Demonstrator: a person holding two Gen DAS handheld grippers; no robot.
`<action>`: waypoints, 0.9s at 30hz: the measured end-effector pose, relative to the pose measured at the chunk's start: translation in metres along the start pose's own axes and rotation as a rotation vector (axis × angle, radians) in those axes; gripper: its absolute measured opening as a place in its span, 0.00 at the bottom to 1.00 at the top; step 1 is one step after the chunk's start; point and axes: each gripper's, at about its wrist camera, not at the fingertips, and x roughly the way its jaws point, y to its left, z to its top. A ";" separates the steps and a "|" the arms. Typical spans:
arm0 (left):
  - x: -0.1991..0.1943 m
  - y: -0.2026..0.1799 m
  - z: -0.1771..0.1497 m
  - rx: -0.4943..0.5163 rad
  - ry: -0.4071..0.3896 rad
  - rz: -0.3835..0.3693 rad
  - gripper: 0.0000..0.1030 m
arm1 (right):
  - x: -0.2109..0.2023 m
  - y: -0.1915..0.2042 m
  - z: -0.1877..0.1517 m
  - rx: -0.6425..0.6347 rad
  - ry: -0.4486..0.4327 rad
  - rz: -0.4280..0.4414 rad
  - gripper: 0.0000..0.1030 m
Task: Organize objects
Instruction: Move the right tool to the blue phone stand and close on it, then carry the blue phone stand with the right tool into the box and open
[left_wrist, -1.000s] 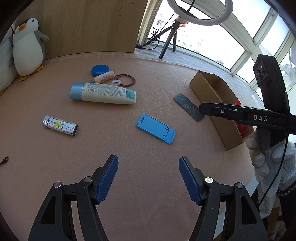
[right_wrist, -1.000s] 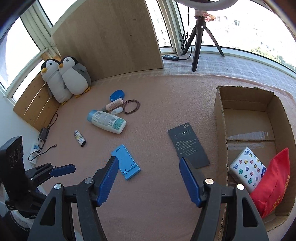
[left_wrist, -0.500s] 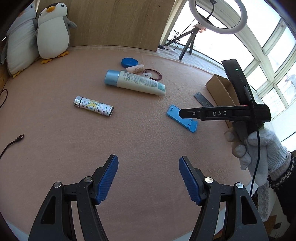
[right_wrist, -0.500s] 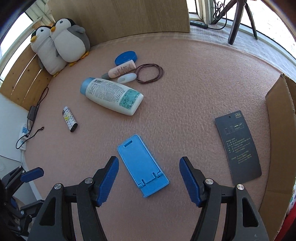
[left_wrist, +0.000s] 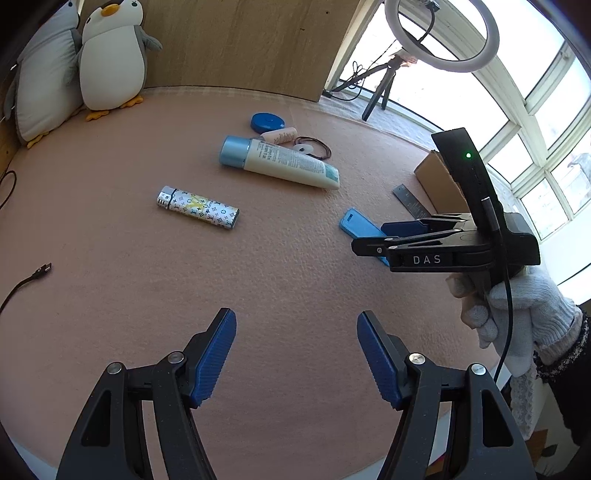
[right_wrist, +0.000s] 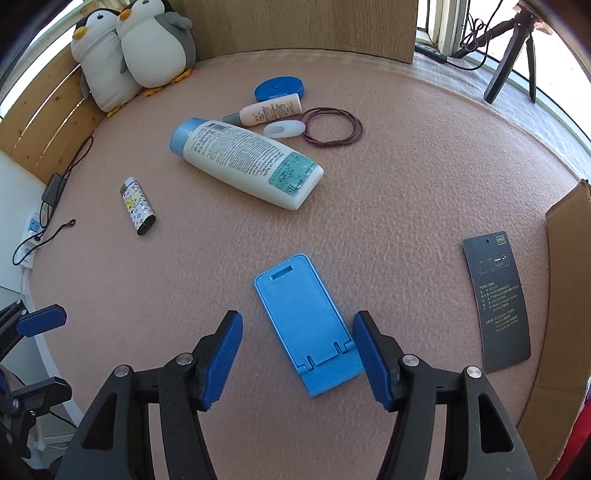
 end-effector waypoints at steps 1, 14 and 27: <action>0.001 0.000 0.000 0.001 0.003 0.009 0.69 | 0.000 0.003 -0.001 -0.014 0.003 -0.012 0.54; 0.009 -0.009 0.001 0.031 0.023 0.015 0.69 | 0.002 0.019 -0.007 -0.056 -0.031 -0.108 0.33; 0.023 -0.027 0.006 0.060 0.042 -0.004 0.69 | -0.026 -0.004 -0.017 0.048 -0.109 -0.060 0.32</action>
